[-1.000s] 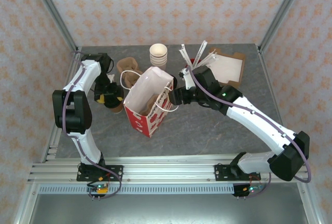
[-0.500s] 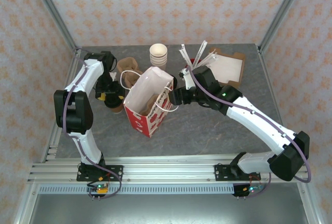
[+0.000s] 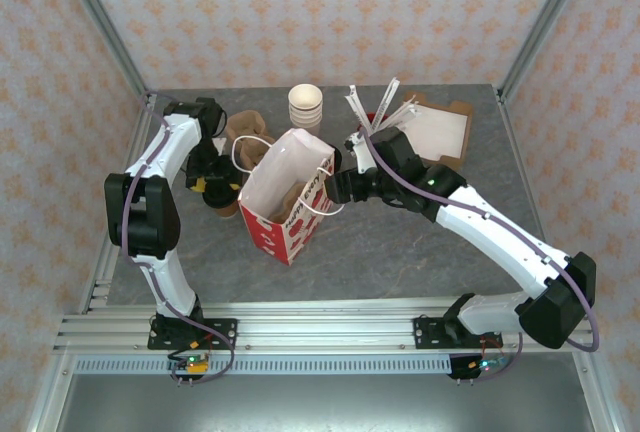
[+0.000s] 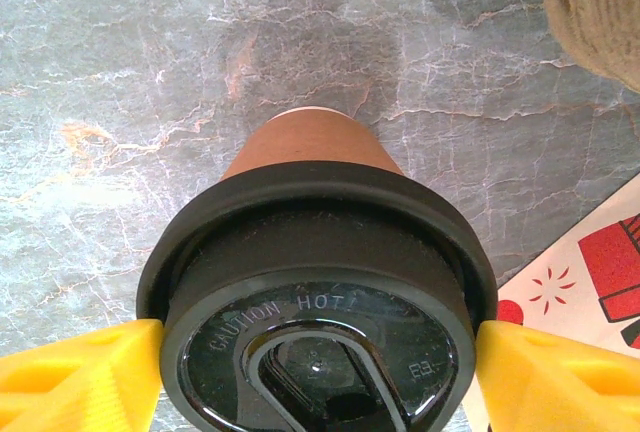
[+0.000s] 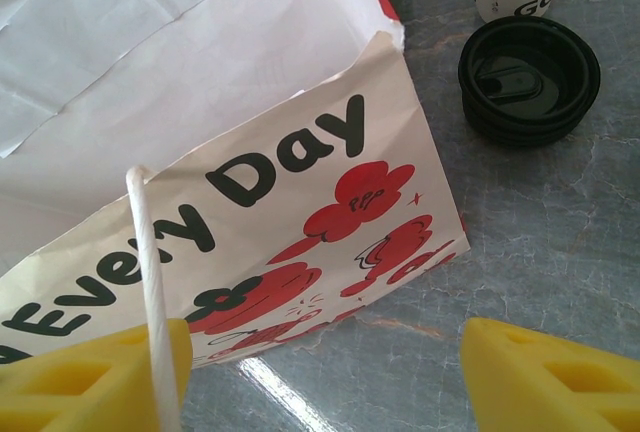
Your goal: Pack the takeout coffee
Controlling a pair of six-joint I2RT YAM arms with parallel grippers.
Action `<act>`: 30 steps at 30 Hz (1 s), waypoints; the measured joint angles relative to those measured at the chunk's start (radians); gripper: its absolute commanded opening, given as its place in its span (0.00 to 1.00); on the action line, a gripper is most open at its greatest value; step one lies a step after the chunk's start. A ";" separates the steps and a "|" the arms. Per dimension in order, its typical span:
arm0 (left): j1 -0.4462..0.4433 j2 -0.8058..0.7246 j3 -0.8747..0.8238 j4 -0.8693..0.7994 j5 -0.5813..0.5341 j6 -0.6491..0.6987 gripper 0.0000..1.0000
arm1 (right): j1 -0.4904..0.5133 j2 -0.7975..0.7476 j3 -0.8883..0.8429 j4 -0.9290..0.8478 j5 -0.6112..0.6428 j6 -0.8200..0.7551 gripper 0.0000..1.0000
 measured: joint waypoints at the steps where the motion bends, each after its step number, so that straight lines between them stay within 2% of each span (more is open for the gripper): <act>1: 0.000 0.000 0.000 0.000 0.000 0.000 0.81 | 0.000 0.000 0.000 -0.001 0.000 0.000 0.72; 16: 0.000 0.000 -0.023 0.012 -0.011 0.000 0.81 | 0.000 0.007 0.000 -0.004 -0.006 0.000 0.72; 25: -0.006 0.000 -0.029 0.021 -0.010 0.000 0.75 | 0.000 0.013 0.000 -0.004 -0.007 0.000 0.72; 30: -0.006 0.000 -0.029 0.021 -0.010 0.000 0.68 | 0.000 0.013 0.000 -0.006 -0.007 0.000 0.72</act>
